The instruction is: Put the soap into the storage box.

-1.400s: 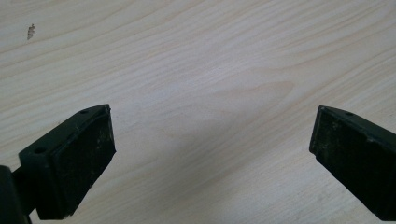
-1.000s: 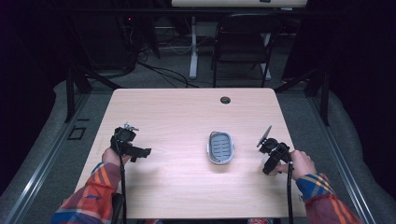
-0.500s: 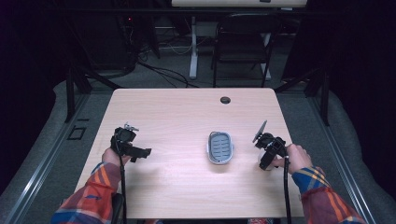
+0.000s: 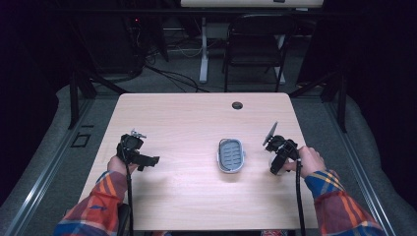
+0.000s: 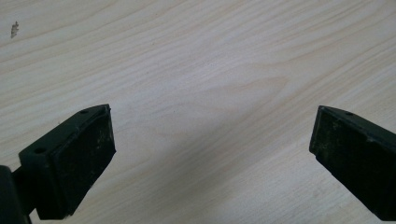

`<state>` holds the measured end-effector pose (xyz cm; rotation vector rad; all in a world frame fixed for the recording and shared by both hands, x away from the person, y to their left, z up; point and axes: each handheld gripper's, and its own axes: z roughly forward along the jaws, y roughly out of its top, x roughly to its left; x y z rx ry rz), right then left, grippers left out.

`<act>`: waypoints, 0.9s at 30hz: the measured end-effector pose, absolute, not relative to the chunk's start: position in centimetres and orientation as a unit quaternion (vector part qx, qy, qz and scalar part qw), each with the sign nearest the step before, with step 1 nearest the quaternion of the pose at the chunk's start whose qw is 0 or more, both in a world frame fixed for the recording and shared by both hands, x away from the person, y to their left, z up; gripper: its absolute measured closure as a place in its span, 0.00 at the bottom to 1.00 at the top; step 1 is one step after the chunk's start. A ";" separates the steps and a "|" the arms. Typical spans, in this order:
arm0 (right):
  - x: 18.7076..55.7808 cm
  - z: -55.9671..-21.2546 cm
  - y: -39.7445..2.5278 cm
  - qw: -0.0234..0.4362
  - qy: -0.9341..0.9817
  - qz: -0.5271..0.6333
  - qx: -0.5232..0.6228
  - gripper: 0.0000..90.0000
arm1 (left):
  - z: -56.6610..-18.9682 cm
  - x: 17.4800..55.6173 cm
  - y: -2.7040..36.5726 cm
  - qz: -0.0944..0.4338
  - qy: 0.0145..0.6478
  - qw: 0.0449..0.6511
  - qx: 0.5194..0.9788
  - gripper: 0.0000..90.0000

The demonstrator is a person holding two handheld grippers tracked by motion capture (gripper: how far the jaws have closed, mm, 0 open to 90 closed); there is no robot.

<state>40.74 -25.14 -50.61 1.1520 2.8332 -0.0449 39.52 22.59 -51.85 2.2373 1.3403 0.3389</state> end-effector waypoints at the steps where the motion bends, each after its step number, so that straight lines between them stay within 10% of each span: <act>1: 40.8 -50.6 -25.1 0.043 0.925 -0.011 0.376 0.27 | -51.8 39.5 22.6 0.125 0.493 0.253 0.823 0.00; 27: 42.4 -48.6 -22.9 0.052 0.932 -0.015 0.359 0.27 | -51.9 39.6 22.6 0.122 0.493 0.251 0.824 0.00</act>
